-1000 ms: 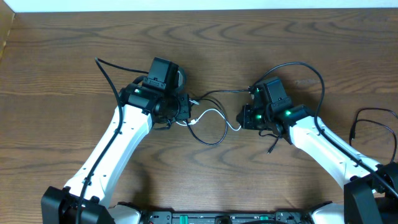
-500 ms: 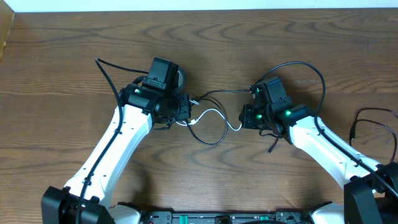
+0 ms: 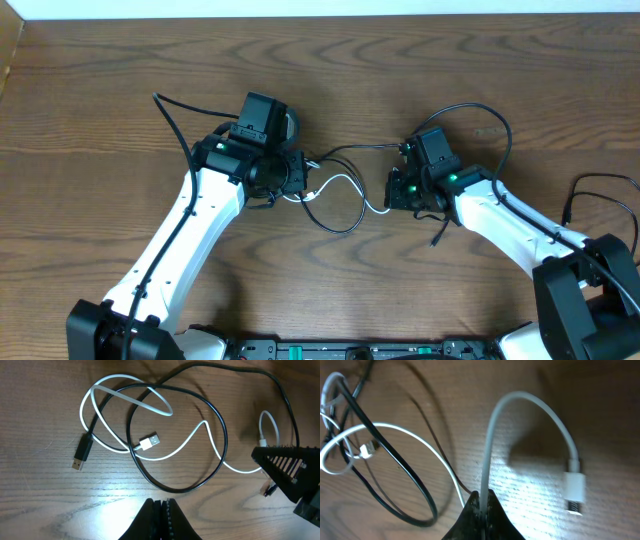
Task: Untangle cables
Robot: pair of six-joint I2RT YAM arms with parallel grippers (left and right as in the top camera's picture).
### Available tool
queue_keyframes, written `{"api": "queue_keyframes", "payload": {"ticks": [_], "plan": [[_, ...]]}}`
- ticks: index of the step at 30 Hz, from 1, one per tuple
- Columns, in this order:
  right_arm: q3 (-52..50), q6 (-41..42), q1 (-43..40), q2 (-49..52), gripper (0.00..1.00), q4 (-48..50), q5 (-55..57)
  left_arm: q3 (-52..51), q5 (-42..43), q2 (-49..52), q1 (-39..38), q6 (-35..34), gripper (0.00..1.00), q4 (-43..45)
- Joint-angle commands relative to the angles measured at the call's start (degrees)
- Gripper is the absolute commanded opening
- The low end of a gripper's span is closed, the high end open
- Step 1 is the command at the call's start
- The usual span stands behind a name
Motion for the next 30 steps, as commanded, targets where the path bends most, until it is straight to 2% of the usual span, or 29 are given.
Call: {"api": "queue_keyframes", "payload": {"ticks": [1, 7, 11, 14, 18, 22, 27, 30], "plan": [[-0.1, 0.2, 0.0, 0.2, 0.01, 2.9, 0.0, -0.3, 0.7, 0.5, 0.0, 0.5, 0.08, -0.2], [0.3, 0.2, -4.2, -1.3, 0.01, 15.4, -0.7, -0.3, 0.7, 0.5, 0.0, 0.5, 0.08, -0.2], [1.7, 0.3, -10.1, -5.5, 0.01, 29.4, -9.9, -0.3, 0.7, 0.5, 0.0, 0.6, 0.08, -0.7], [3.6, 5.1, -15.0, -10.3, 0.01, 42.3, -16.1, -0.3, 0.7, 0.5, 0.0, 0.6, 0.08, -0.8], [6.1, 9.6, -19.5, -16.7, 0.01, 51.1, -20.5, -0.3, 0.7, 0.5, 0.0, 0.5, 0.08, -0.7], [6.8, 9.0, -20.0, -22.5, 0.01, 49.6, -24.1, -0.3, 0.7, 0.5, 0.0, 0.5, 0.08, 0.0], [6.8, -0.3, -19.3, -25.2, 0.01, 26.5, -22.1, -0.3, 0.7, 0.5, 0.0, 0.5, 0.08, 0.4], [6.8, -6.0, -19.3, -24.8, 0.01, 7.4, -6.6, -0.3, 0.7, 0.5, 0.0, 0.5, 0.08, 0.0]]}}
